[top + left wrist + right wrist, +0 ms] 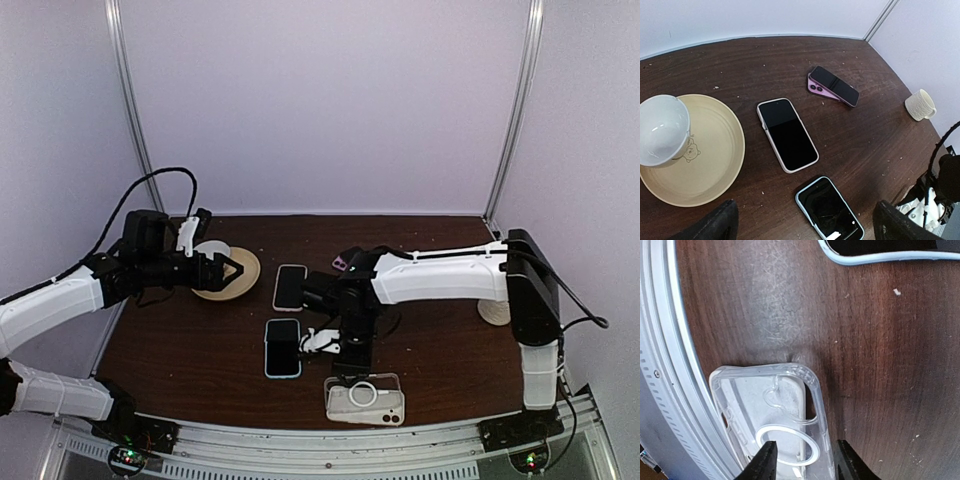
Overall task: Put the phone into the phone case
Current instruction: Pick up the phone case from the phone case, then place the phone case at the center of the board.
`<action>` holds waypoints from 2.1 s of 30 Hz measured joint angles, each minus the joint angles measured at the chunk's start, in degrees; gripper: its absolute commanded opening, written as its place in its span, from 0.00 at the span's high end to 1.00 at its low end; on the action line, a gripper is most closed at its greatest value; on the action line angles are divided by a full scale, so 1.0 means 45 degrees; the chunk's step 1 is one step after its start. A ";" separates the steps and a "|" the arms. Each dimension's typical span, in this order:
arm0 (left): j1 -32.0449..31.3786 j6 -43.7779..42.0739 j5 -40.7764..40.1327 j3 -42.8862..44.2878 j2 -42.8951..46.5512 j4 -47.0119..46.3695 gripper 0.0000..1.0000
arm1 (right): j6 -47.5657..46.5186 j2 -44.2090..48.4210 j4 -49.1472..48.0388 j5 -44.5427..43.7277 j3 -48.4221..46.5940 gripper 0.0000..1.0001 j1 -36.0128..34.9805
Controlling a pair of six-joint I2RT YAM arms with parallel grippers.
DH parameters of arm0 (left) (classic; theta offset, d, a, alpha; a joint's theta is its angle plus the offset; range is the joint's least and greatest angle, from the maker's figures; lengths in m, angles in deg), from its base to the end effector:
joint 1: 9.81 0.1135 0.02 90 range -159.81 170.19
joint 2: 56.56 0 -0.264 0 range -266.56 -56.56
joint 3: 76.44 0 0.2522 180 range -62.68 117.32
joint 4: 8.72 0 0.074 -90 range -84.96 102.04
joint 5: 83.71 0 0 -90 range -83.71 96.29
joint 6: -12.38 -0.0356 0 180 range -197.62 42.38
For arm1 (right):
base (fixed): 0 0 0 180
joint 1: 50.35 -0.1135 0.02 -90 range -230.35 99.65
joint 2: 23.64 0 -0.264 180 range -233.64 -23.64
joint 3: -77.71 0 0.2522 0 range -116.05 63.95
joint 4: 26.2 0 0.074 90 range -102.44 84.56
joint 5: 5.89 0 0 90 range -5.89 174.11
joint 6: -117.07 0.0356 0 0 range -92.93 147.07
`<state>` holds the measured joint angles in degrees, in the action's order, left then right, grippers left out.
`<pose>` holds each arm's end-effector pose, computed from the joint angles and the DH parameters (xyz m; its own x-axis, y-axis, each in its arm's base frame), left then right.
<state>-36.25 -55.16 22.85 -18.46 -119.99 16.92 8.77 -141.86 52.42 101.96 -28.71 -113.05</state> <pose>0.2154 -0.1184 0.2698 -0.6738 -0.0739 -0.7352 0.4197 0.7806 -0.4632 0.1696 0.3524 0.1867 -0.1702 -0.9814 -0.0893 -0.9461 0.1374 0.2933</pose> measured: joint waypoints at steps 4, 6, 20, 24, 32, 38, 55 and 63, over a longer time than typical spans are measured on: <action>0.0000 -0.0010 0.0039 0.0000 -0.0049 -0.0044 0.03 | 0.0000 0.0364 -0.0092 0.0092 0.0000 0.40 0.0015; 0.0010 -0.0010 0.0044 0.0000 -0.0087 -0.0058 0.03 | -0.0034 0.0379 -0.0131 0.0024 0.0000 0.39 0.0019; 0.0141 -0.0015 0.0053 0.0000 -0.0141 -0.0063 0.02 | -0.0248 -0.0209 -0.0593 -0.0160 0.0296 0.83 0.0306; 0.0141 -0.0015 0.0053 0.0000 -0.0141 -0.0068 0.03 | -0.0194 -0.0209 -0.0665 -0.0165 0.0321 0.76 0.0311; 0.0199 -0.0019 0.0058 0.0000 -0.0141 -0.0068 0.02 | -0.0175 -0.0214 -0.0797 -0.0223 0.0427 0.77 0.0311; 0.0209 -0.0024 0.0058 0.0000 -0.0141 -0.0068 0.02 | -0.0073 -0.0209 -0.0845 -0.0228 0.0461 0.98 0.0311; 0.0223 -0.0029 0.0058 0.0000 -0.0141 -0.0068 0.03 | 0.7834 0.2827 -0.2472 -0.2040 0.3177 1.00 0.3667; 0.0223 -0.0034 0.0049 0.0000 -0.0141 -0.0068 0.03 | 1.3245 0.2866 -0.3245 -0.3342 0.4765 1.00 0.4265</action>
<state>-35.24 -55.32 23.07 -18.46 -120.63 16.61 68.37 -128.96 37.82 86.92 -7.27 -93.86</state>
